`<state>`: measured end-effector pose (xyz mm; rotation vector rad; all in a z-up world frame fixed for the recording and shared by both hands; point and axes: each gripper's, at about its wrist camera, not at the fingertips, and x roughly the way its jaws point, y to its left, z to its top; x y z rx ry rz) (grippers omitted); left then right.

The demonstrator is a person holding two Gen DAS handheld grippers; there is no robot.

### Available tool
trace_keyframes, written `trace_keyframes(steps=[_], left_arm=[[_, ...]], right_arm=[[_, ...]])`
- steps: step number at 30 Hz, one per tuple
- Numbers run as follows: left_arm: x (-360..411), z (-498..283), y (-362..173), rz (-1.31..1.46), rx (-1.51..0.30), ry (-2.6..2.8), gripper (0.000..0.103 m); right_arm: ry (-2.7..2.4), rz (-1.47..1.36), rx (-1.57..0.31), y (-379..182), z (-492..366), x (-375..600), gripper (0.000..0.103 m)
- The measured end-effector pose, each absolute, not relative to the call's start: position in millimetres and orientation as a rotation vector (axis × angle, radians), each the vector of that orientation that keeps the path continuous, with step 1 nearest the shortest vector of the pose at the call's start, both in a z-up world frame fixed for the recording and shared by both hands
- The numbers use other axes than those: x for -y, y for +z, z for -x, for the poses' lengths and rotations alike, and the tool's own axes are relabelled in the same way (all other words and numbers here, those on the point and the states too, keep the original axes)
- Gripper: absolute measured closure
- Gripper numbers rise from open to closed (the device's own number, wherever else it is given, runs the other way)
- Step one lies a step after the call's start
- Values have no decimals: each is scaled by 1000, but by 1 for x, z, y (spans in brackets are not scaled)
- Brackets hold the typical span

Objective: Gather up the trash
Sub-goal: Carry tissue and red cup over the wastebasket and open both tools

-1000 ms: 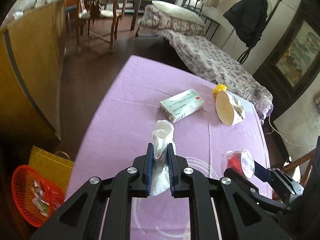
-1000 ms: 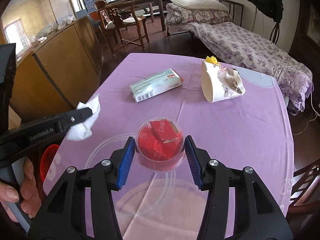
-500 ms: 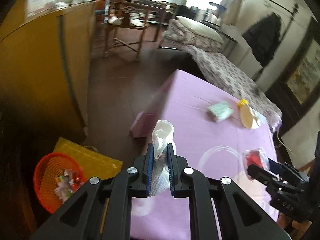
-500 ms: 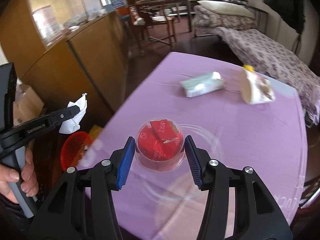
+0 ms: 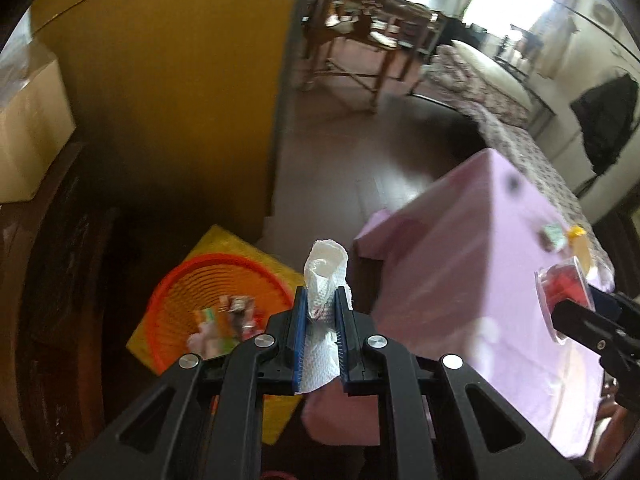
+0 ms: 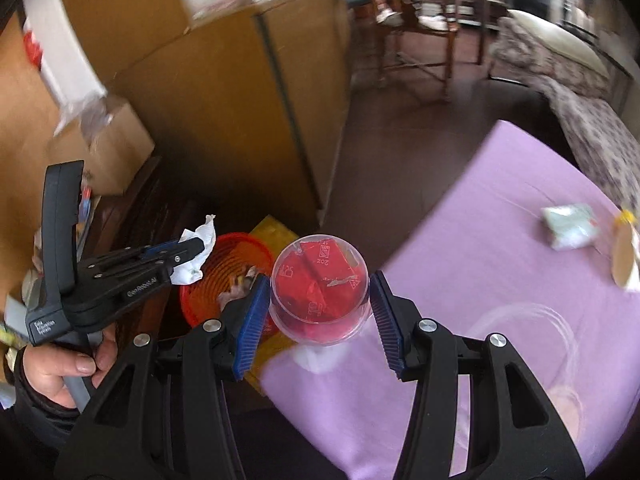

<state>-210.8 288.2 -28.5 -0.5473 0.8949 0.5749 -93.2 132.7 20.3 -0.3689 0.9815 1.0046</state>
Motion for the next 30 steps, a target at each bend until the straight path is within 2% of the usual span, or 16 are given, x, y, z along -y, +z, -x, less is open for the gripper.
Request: trace_keyframes(steps=[11, 24, 26, 27, 28, 29, 30], left_arm=[[-351, 262, -61, 625, -936, 701, 89], [-374, 273, -102, 706, -990, 752, 88], [-375, 274, -106, 729, -990, 758, 85], [-377, 275, -108, 740, -994, 763, 82], [-377, 275, -110, 745, -1002, 766, 73], [-378, 276, -110, 744, -1003, 771, 67], [-379, 277, -111, 741, -1003, 776, 66]], right_arm=[[1129, 475, -1128, -15, 127, -238, 52], [1151, 491, -1263, -67, 142, -280, 51], [1155, 448, -1286, -70, 139, -284, 50], [1150, 433, -1296, -72, 138, -285, 42], [1146, 414, -1304, -73, 136, -286, 36], [1141, 389, -1304, -72, 134, -284, 35], [1142, 389, -1302, -72, 133, -284, 35]])
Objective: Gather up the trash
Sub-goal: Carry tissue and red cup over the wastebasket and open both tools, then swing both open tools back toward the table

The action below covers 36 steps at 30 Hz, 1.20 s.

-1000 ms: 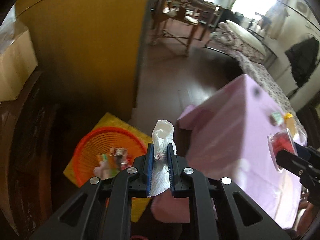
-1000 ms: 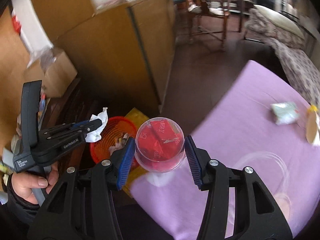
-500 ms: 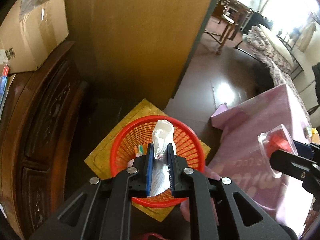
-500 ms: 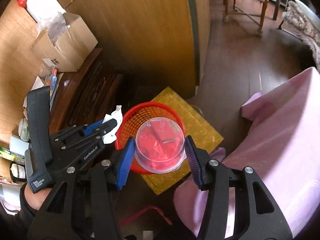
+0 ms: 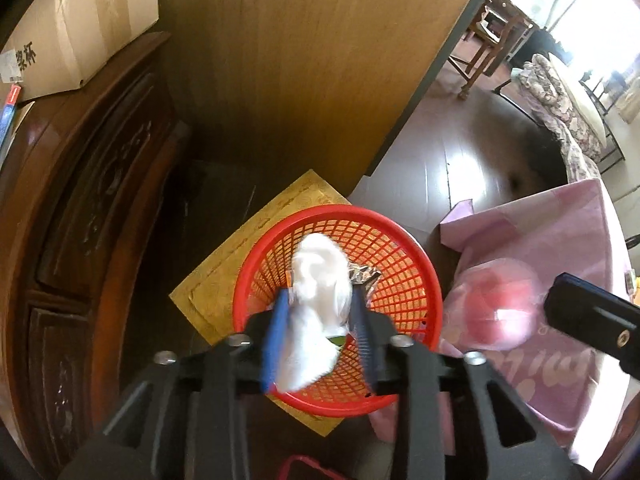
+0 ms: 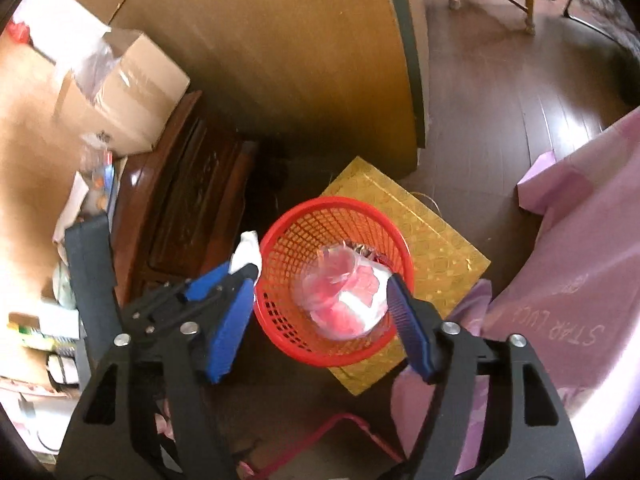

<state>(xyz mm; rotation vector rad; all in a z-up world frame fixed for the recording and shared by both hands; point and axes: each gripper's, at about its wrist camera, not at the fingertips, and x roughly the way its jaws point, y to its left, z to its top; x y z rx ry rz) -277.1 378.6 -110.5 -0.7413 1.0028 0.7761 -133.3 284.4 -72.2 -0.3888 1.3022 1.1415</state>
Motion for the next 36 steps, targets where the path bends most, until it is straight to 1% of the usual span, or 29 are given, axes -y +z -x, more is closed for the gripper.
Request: trace_keyframes(steps=[8, 20, 24, 26, 32, 33, 36], left_arm=[[-376, 276, -105, 742, -1004, 783, 58], [-346, 244, -71, 674, -976, 740, 57], [-330, 225, -58, 635, -979, 707, 55], [-320, 212, -50, 608, -976, 689, 49], [-290, 172, -30, 531, -968, 622, 46], [-284, 165, -26, 520, -967, 608, 45], [-269, 146, -19, 493, -957, 577, 44]], right_arm=[[1150, 407, -1255, -58, 133, -276, 35], [1091, 351, -1154, -20, 104, -226, 35], [1059, 317, -1124, -8, 87, -193, 35], [1032, 309, -1100, -2, 79, -175, 35], [908, 266, -1021, 13, 41, -107, 35], [879, 252, -1011, 14, 33, -93, 33], [808, 222, -989, 16, 13, -60, 33]])
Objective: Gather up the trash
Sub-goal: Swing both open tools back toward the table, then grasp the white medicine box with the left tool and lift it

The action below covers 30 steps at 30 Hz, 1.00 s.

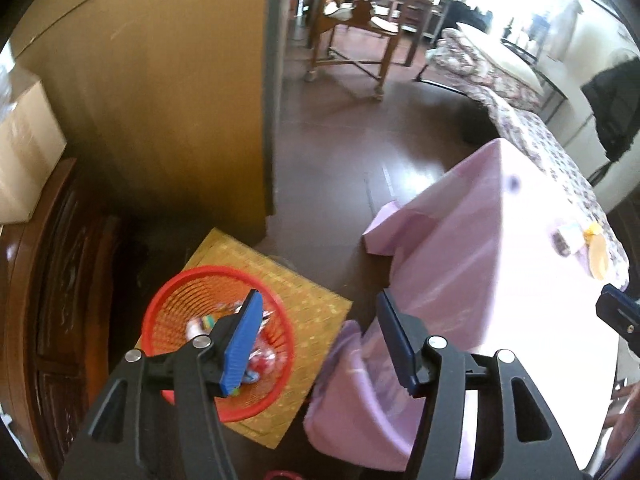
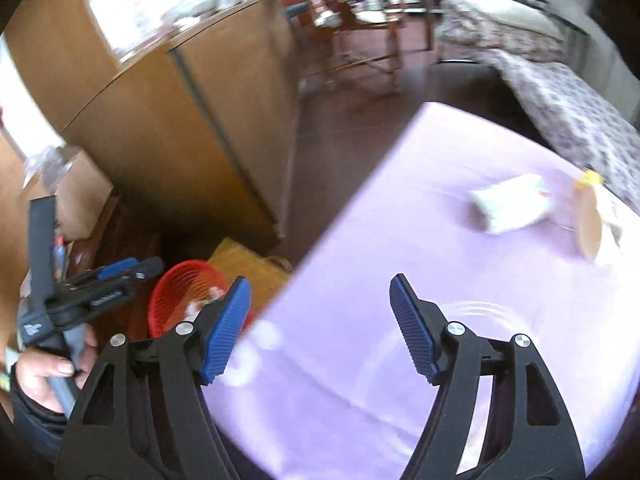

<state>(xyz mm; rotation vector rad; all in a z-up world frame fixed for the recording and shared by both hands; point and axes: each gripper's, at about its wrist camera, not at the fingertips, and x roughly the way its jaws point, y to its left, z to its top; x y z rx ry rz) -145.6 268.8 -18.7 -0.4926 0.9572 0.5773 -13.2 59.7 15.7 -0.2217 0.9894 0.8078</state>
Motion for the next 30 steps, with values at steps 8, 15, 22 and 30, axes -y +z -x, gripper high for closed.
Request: trace_keyframes(steps=[8, 15, 22, 30], left_arm=[[-223, 90, -7, 405, -947, 483, 30], [-179, 37, -10, 311, -968, 394, 22], [-136, -17, -13, 206, -973, 309, 18], [-91, -73, -17, 129, -974, 217, 14]], right_arm=[[632, 166, -949, 10, -30, 14, 29], [549, 95, -938, -1, -59, 67, 27], [485, 19, -928, -8, -82, 101, 25], [420, 50, -875, -4, -107, 128, 22]])
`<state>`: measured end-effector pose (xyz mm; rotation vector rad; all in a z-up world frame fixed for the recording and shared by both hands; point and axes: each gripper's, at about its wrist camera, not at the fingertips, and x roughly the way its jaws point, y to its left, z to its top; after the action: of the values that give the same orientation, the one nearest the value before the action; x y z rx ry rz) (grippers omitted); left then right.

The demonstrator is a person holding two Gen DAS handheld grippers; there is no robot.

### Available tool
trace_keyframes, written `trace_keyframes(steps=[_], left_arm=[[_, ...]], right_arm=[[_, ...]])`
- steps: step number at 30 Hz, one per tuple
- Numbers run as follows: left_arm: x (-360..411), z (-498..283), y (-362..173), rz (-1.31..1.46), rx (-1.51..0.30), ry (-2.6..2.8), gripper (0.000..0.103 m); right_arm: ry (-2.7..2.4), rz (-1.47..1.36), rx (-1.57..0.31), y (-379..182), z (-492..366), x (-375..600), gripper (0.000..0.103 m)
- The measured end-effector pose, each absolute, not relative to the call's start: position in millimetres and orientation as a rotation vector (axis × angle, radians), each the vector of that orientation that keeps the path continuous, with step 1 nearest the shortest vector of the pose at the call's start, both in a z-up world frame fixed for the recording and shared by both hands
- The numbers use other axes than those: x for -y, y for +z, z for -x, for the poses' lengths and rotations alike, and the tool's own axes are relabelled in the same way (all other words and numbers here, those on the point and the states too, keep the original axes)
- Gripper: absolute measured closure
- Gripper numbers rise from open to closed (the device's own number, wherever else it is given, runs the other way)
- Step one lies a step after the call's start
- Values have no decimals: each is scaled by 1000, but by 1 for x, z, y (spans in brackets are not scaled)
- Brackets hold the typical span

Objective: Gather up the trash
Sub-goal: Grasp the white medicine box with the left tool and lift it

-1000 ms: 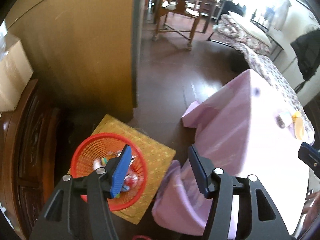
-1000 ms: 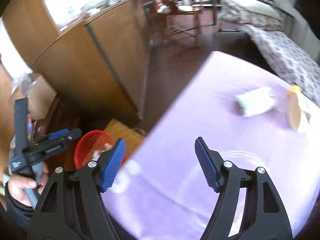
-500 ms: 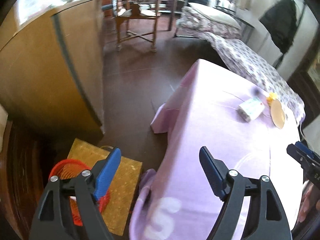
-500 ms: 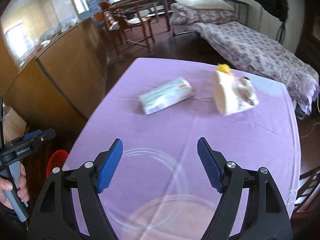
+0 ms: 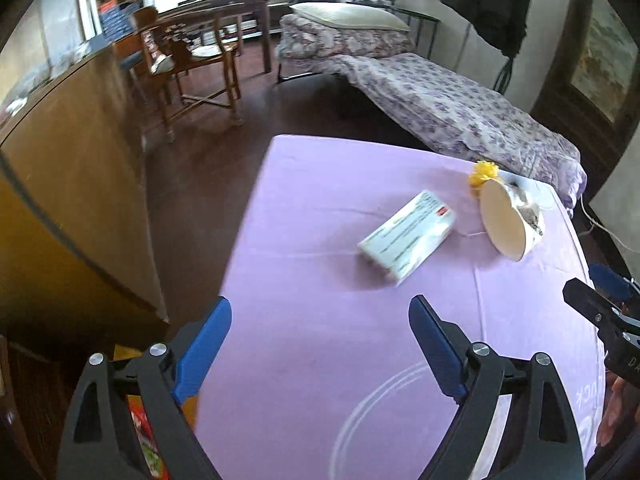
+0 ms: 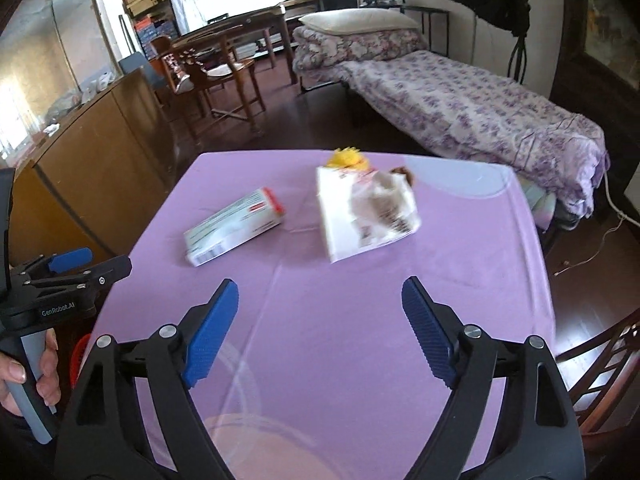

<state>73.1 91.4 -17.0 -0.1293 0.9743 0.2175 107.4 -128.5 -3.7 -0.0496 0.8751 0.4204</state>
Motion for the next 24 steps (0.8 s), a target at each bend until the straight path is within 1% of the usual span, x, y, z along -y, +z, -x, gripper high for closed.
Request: trace_keyframes(steps=[6, 13, 24], left_arm=[[-70, -106, -23, 100, -977, 174, 14], [-55, -137, -34, 51, -969, 123, 14], [-32, -175, -67, -75, -1025, 54, 14]], right_arm=[[376, -1, -859, 5, -124, 151, 20], [299, -79, -863, 2, -132, 185, 20], [323, -140, -882, -5, -135, 194, 20]])
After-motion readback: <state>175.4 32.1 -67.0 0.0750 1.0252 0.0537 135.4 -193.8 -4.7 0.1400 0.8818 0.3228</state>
